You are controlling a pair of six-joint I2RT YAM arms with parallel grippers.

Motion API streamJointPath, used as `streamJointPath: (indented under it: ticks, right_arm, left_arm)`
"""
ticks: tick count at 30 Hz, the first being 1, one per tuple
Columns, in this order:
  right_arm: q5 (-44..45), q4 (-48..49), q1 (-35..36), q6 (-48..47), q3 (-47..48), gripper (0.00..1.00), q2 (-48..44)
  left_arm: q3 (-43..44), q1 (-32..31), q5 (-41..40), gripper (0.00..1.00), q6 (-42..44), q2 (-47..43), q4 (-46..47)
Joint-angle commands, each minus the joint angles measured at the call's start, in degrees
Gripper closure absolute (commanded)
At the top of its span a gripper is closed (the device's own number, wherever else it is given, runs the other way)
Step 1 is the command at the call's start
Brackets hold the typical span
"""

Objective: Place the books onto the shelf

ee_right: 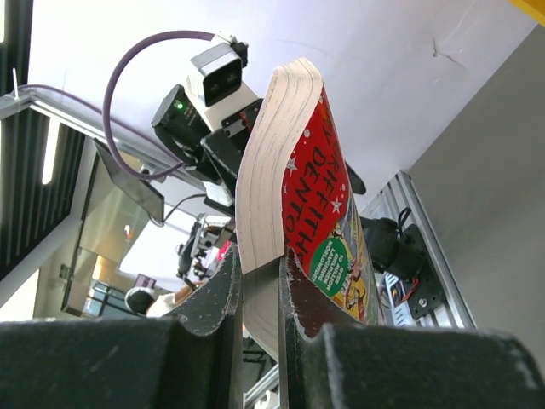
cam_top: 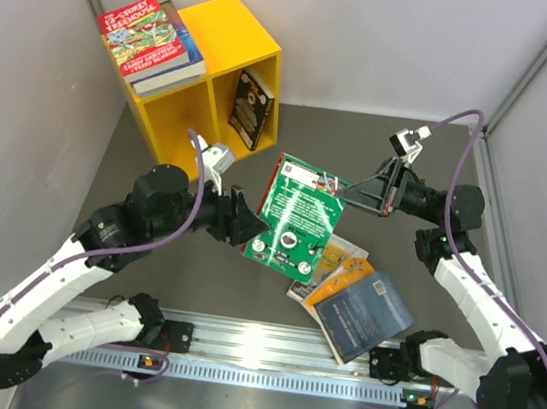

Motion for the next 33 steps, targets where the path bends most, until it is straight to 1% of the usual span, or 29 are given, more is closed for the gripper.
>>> streamJointPath:
  ticks: [1,3,5,7,9,11,12,14,15,16,17,18,19,20,21,22,23,24,25,26,27,29,31,33]
  right_arm:
    - [1.88,6.58,-0.30,2.43,0.33,1.00,-0.32]
    - [2.50,8.15,-0.30,3.30,0.24,1.00,0.64]
    - [2.85,11.74,-0.30,4.70,-0.02,1.00,1.52]
    - [3.29,14.39,-0.38,6.99,-0.20,1.00,2.75]
    - [3.64,17.20,-0.56,8.74,-0.28,1.00,3.71]
    - [3.73,18.17,-1.08,9.37,-0.37,1.00,3.98]
    - [3.64,18.18,-1.35,9.28,-0.46,1.00,3.98]
    - [3.47,18.00,-1.79,9.11,-0.81,1.00,3.98]
    - [3.38,16.96,-1.96,8.50,-0.98,1.00,3.55]
    - [3.38,16.16,-2.40,8.06,-1.51,1.00,3.37]
    - [3.38,15.03,-2.58,7.36,-1.69,1.00,3.11]
    - [2.94,11.97,-2.84,3.52,-1.60,1.00,2.41]
    - [2.50,0.37,-3.02,-0.43,-1.25,1.00,2.05]
    - [2.50,-9.58,-3.11,-5.43,0.66,0.91,1.44]
    - [4.50,-20.91,-3.20,-19.93,2.60,0.48,0.57]
    - [7.57,-33.55,-3.46,-28.51,5.49,0.37,0.47]
    - [11.43,-58.65,-3.29,-36.43,12.56,0.26,0.73]
    - [19.03,-65.95,-3.11,-45.99,15.59,0.13,1.78]
    - [21.37,-71.59,-3.02,-48.52,17.89,0.09,2.40]
    - [22.88,-77.82,-3.19,-50.12,21.22,0.03,3.01]
    - [24.46,-80.15,-3.11,-51.61,22.73,0.00,4.06]
    - [24.21,-81.84,-2.85,-50.75,25.19,0.00,4.68]
    - [23.42,-81.93,-2.15,-47.42,26.17,0.00,5.56]
    - [23.68,-81.49,0.57,-44.00,27.83,0.00,6.96]
  left_arm:
    - [-0.72,0.08,6.06,0.34,-1.63,-0.04,3.65]
    - [-2.56,0.08,10.21,0.32,-4.70,0.57,9.01]
    - [-3.36,0.17,14.60,0.27,-6.55,2.58,11.83]
    - [-3.27,0.08,16.29,0.26,-5.86,4.35,11.50]
    - [-2.66,0.08,17.08,0.29,-5.50,6.28,11.05]
    - [-1.70,0.17,16.48,0.40,-4.80,7.08,10.97]
    - [-1.26,0.08,15.95,0.53,-4.45,7.17,10.10]
    - [0.32,0.08,14.72,0.67,-3.40,7.34,9.12]
    - [1.03,0.08,12.54,0.91,-3.13,7.34,7.29]
    - [2.25,0.17,11.56,1.00,-2.61,7.43,6.32]
    - [3.05,0.17,10.42,1.00,-2.34,7.61,5.09]
    - [3.92,0.08,7.18,1.00,-2.08,7.78,3.77]
    - [4.89,0.17,5.76,1.00,-1.03,8.04,0.36]
    - [7.08,0.17,3.74,1.00,-0.32,8.66,-1.58]
    - [8.23,0.08,-0.45,1.00,0.29,9.18,-3.69]
    - [9.46,0.17,-2.84,1.00,1.60,9.71,-6.32]
    - [11.73,0.08,-4.87,1.00,2.31,11.11,-10.53]
    - [12.80,-0.01,-6.80,1.00,2.84,11.64,-12.83]
    - [14.20,0.08,-10.91,1.00,3.72,12.35,-14.68]
    - [14.56,0.08,-11.82,1.00,4.16,13.05,-16.87]
    - [14.83,-0.01,-12.79,1.00,4.43,13.23,-17.42]
    - [14.57,-0.01,-14.46,1.00,4.78,13.23,-17.69]
    - [14.39,-0.01,-15.26,1.00,4.78,13.23,-17.69]
    - [13.95,-0.01,-16.05,1.00,4.87,13.84,-17.69]
